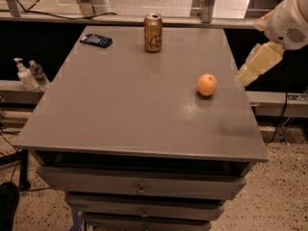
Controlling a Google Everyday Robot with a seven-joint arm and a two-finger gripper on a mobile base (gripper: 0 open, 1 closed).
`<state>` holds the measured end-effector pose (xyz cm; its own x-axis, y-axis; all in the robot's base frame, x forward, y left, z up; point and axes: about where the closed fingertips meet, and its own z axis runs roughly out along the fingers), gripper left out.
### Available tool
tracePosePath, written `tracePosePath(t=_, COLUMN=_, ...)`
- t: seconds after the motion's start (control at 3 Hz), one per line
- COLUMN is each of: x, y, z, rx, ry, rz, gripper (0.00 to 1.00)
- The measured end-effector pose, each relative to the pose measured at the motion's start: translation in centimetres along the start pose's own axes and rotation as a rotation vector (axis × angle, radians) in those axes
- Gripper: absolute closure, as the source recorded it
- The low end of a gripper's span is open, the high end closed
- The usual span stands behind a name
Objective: Knock orange can over
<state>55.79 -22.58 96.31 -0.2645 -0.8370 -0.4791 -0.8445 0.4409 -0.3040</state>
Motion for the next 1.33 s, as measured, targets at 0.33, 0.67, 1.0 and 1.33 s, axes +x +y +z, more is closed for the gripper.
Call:
tracePosePath(t=0.33, x=-2.2, y=-3.9, z=2.5, rx=0.029, ry=-0.092, rz=0.048, gripper=0.0)
tracePosePath(t=0.67, x=-6.2, y=-7.2, z=6.6, rx=0.017, ry=-0.225, rz=0.141, gripper=0.0)
tracePosePath(t=1.0, x=-6.2, y=-7.2, z=6.7, rx=0.017, ry=-0.225, rz=0.141, gripper=0.0)
tracePosePath(t=1.33, x=-6.6, y=-7.6, z=7.5, rx=0.012, ry=-0.296, rz=0.166, gripper=0.0)
